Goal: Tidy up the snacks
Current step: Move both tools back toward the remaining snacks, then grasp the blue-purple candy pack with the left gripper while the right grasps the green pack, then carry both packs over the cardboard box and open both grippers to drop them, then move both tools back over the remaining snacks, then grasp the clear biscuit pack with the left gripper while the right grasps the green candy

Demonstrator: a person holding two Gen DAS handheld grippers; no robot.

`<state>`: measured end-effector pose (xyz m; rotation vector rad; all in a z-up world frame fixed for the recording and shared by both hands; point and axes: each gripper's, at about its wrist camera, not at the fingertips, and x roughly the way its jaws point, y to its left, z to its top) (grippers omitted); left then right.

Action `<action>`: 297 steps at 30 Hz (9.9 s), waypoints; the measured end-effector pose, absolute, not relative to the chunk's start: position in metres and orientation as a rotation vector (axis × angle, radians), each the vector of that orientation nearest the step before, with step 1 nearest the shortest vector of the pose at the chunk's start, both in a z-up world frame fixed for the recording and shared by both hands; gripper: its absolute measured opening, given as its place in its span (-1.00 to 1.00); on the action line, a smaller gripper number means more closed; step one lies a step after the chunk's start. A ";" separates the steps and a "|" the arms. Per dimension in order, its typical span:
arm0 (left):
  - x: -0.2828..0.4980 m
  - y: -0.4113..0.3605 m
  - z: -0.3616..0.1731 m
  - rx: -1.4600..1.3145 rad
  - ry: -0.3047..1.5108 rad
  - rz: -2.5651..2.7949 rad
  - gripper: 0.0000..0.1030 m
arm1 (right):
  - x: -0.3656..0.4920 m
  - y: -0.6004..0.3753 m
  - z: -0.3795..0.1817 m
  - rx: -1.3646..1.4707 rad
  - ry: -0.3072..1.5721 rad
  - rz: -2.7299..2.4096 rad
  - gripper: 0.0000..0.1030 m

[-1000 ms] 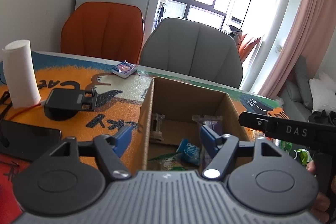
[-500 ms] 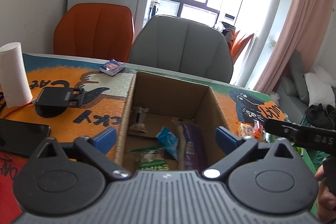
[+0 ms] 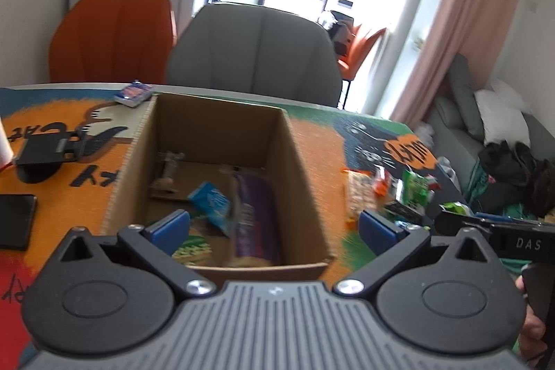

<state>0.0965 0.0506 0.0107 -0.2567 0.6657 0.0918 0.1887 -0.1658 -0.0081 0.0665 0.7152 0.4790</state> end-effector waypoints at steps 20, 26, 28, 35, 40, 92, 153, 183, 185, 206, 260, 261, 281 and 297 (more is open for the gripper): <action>0.117 -0.036 0.006 -0.209 0.668 -0.016 1.00 | 0.191 -0.257 -0.019 0.069 0.693 0.388 1.00; 0.130 -0.056 -0.003 -0.211 0.672 -0.035 0.98 | 0.199 -0.275 -0.029 0.084 0.707 0.373 1.00; 0.134 -0.061 -0.007 -0.211 0.678 -0.043 0.95 | 0.200 -0.279 -0.032 0.084 0.704 0.386 1.00; 0.152 -0.082 -0.022 -0.191 0.700 -0.081 0.66 | 0.209 -0.293 -0.036 0.071 0.681 0.410 0.98; 0.168 -0.091 -0.033 -0.197 0.727 -0.100 0.42 | 0.220 -0.302 -0.045 0.078 0.702 0.411 0.80; 0.211 -0.087 -0.067 -0.213 0.780 -0.090 -0.46 | 0.287 -0.301 -0.087 0.051 0.800 0.326 -0.35; 0.106 0.087 0.011 -0.328 0.612 0.156 -0.45 | 0.203 -0.112 0.011 0.000 0.639 0.670 -0.38; 0.067 0.133 0.014 -0.367 0.563 0.255 0.43 | 0.204 -0.030 0.021 0.068 0.658 0.824 0.39; 0.066 0.133 0.014 -0.373 0.559 0.252 0.55 | 0.203 -0.034 0.020 0.066 0.663 0.811 0.42; 0.083 0.089 0.020 -0.321 0.635 0.166 0.83 | 0.197 -0.097 0.017 0.057 0.703 0.716 1.00; 0.206 -0.055 -0.019 -0.182 0.765 -0.014 0.40 | 0.256 -0.251 -0.030 0.161 0.773 0.496 0.53; 0.209 -0.054 -0.021 -0.183 0.767 -0.013 0.38 | 0.258 -0.250 -0.031 0.167 0.770 0.498 0.49; 0.255 -0.047 -0.064 -0.233 0.821 0.003 0.11 | 0.306 -0.216 -0.058 0.189 0.824 0.488 0.25; 0.264 -0.058 -0.084 -0.177 0.850 0.016 -0.32 | 0.296 -0.217 -0.062 0.167 0.798 0.482 -0.29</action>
